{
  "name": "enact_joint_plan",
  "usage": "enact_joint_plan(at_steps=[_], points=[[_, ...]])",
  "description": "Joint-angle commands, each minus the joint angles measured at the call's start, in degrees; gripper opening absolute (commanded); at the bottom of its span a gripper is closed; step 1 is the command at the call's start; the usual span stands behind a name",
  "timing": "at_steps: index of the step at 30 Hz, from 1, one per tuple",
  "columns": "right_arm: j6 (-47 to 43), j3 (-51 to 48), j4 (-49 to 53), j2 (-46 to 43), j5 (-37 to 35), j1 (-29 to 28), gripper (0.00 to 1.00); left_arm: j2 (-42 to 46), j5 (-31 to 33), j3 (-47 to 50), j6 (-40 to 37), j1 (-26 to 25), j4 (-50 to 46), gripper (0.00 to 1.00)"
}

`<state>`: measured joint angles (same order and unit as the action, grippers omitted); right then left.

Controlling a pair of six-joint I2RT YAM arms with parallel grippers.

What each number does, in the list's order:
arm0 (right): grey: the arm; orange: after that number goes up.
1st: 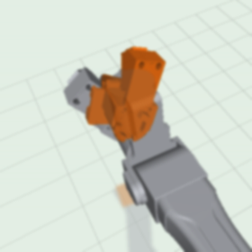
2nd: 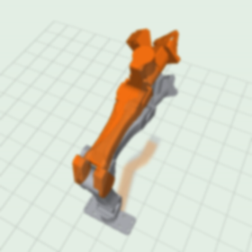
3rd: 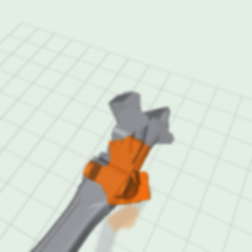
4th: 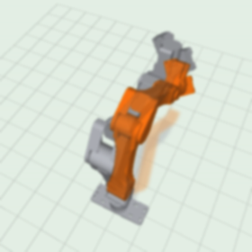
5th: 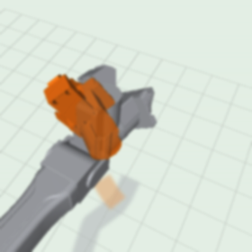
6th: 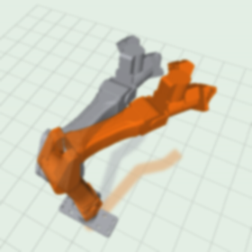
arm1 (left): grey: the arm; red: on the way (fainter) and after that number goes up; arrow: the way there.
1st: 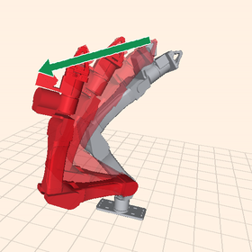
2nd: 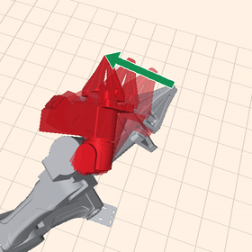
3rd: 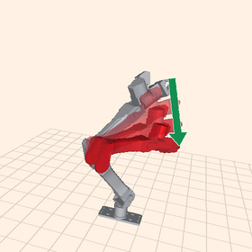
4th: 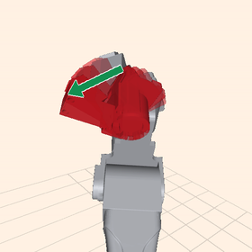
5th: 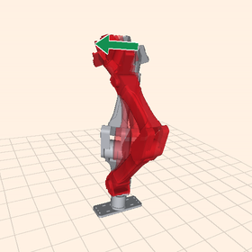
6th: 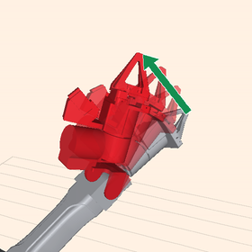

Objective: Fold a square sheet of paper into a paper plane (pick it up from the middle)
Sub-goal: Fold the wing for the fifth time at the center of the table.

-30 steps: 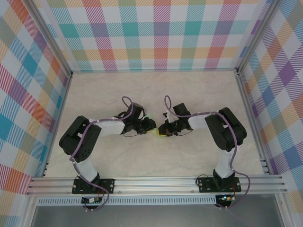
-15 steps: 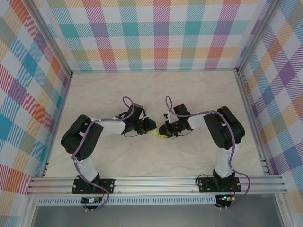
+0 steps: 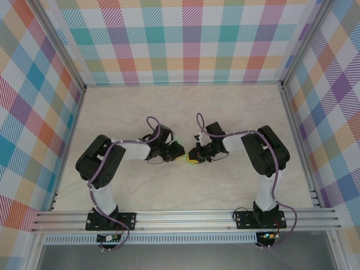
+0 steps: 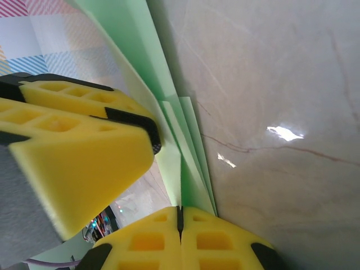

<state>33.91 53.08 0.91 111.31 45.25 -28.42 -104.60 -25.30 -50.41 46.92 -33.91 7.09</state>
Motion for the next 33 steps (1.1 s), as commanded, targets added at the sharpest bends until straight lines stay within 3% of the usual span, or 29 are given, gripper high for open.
enact_joint_plan(at_steps=[1, 5, 9, 14, 19, 33], points=[[0.04, 1.05, 1.79, 1.63, -1.23, 0.39, 0.0, -1.52, 1.86, -0.99, -0.85, -0.28, -4.36, 0.18], [-0.63, 1.75, 3.41, 0.93, -1.66, 0.36, 0.0, -2.56, 3.5, -2.28, -0.32, -0.35, -7.89, 0.16], [-1.99, 2.38, 6.79, -2.26, -4.05, 0.36, 0.09, -3.21, 5.18, -3.42, 0.19, -0.31, -11.53, 0.15], [-5.07, 3.1, 14.44, -8.37, -13.52, -0.8, 0.16, -3.86, 6.79, -4.67, 0.53, -0.34, -15.14, 0.13], [-6.55, 4.58, 17.12, -10.43, -16.57, -3.69, 0.15, -4.21, 7.15, -5.31, 0.5, -0.3, -16.49, 0.13], [-6.14, 10.82, 20.56, -2.94, -19.07, -8.14, 0.06, -5.07, 6.6, -6.27, 0.49, -0.32, -17.0, 0.12]])
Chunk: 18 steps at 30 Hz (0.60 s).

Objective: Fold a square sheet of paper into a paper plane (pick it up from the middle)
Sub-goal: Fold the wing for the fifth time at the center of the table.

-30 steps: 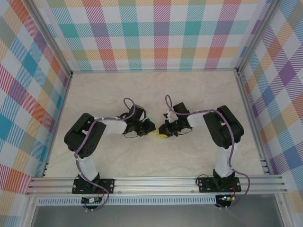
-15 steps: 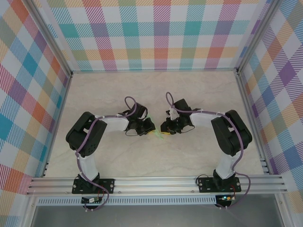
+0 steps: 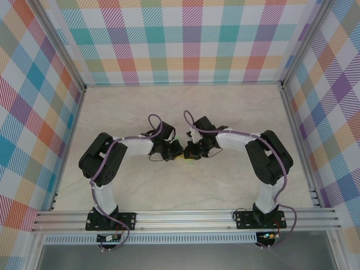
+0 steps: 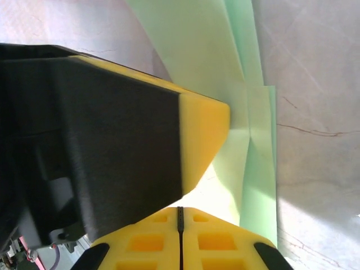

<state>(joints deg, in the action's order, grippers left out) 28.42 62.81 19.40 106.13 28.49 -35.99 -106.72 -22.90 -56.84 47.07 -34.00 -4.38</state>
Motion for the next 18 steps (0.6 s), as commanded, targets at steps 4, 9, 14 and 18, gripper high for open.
enact_joint_plan(at_steps=[4, 9, 14, 18], points=[[-0.92, 0.76, 3.31, 2.78, -3.94, -0.53, 0.05, -3.18, 4.44, 0.11, 0.36, -0.28, -5.77, 0.12], [-1.2, -0.17, 4.0, 2.95, -5.09, -0.49, 0.05, -3.23, 4.61, 0.08, 0.37, -0.28, -5.98, 0.12], [-1.49, -1.66, 4.46, 2.86, -5.84, -0.42, 0.05, -3.41, 5.03, -0.05, 0.19, -0.23, -6.55, 0.12], [-2.04, -1.86, 5.45, 1.88, -7.12, -0.31, 0.05, -3.63, 5.49, -0.32, 0.13, -0.28, -7.38, 0.12]])
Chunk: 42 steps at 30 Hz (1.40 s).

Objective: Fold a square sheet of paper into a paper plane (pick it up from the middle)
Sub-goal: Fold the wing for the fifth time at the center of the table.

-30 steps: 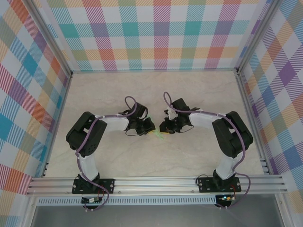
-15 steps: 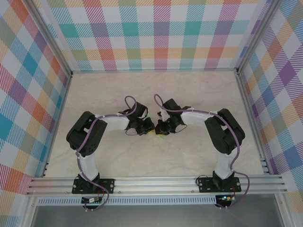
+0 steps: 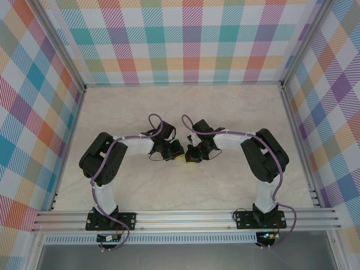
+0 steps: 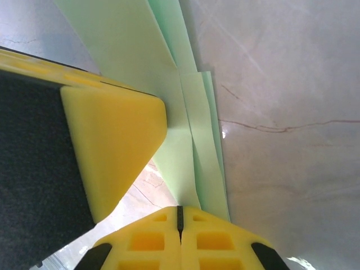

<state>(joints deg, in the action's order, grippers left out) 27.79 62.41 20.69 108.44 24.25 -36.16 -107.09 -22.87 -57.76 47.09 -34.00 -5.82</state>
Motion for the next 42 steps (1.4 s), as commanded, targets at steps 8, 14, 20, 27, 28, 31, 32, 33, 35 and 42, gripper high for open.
enact_joint_plan(at_steps=[8, 14, 20, 27, 28, 31, 32, 33, 35, 42], points=[[-3.47, -0.49, 5.3, -4.56, -3.69, -0.39, 0.09, -4.25, 6.02, -0.69, -0.01, -0.28, -7.92, 0.12], [-5.53, -0.98, 6.09, -5.09, -6.85, -0.72, 0.2, -4.8, 5.93, -1.39, -0.26, -0.28, -8.45, 0.12], [-7.28, 0.03, 5.27, -3.52, -4.77, -1.84, 0.21, -5.03, 6.0, -1.69, -0.23, -0.28, -8.82, 0.12], [-8.88, 0.87, 5.21, -1.49, -4.95, -2.51, 0.22, -5.17, 5.86, -1.93, -0.33, -0.28, -9.07, 0.12], [-9.13, 0.87, 5.15, -1.39, -5.0, -2.51, 0.22, -5.18, 5.99, -1.94, -0.33, -0.28, -9.16, 0.12], [-9.72, 0.87, 4.94, -0.82, -5.0, -2.5, 0.21, -5.15, 5.92, -1.92, -0.31, -0.28, -9.2, 0.12], [-9.77, 0.87, 4.93, -0.69, -5.13, -2.51, 0.21, -5.1, 5.93, -1.96, -0.35, -0.28, -9.22, 0.12], [-9.9, 0.95, 4.89, -0.42, -5.37, -2.51, 0.2, -5.03, 5.99, -2.03, -0.35, -0.28, -9.33, 0.12], [-9.99, 0.96, 4.93, -0.11, -5.7, -2.5, 0.16, -4.86, 6.0, -2.16, -0.59, -0.28, -9.45, 0.12], [-9.69, 0.28, 3.44, -0.15, -4.19, -2.04, 0.02, -3.56, 6.17, -3.93, -2.64, -0.2, -12.01, 0.13]])
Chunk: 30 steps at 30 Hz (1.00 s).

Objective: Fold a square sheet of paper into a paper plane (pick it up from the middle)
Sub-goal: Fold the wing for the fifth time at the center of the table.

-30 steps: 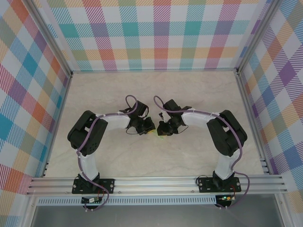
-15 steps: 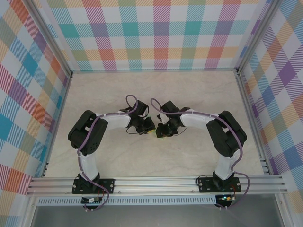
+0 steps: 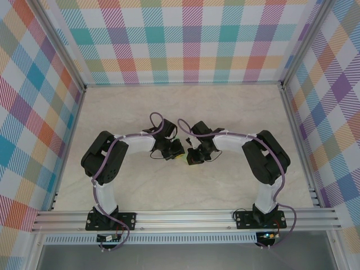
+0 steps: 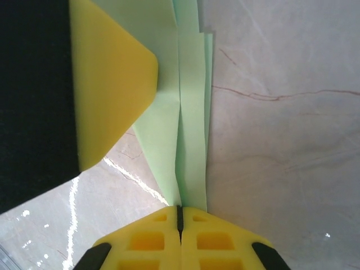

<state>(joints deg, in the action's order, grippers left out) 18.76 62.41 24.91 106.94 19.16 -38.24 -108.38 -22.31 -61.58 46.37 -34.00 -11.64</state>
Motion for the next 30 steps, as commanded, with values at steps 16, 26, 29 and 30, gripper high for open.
enact_joint_plan(at_steps=[16, 26, 29, 30], points=[[7.77, -5.08, -12.56, 0.04, 19.76, 6.45, 0.0, 6.35, -3.11, 7.45, -1.95, -0.28, 10.82, 0.19], [10.1, -5.2, -12.36, 2.44, 20.95, 7.97, 0.0, 4.29, -5.56, 8.49, -1.62, -0.72, 14.63, 0.19], [10.32, -5.02, -11.4, 2.99, 20.34, 8.09, 0.0, 3.45, -4.85, 7.97, -1.86, -0.81, 13.31, 0.18], [10.29, -4.87, -10.95, 3.18, 20.01, 8.09, 0.0, 3.13, -4.25, 7.76, -1.84, -0.79, 12.51, 0.18]])
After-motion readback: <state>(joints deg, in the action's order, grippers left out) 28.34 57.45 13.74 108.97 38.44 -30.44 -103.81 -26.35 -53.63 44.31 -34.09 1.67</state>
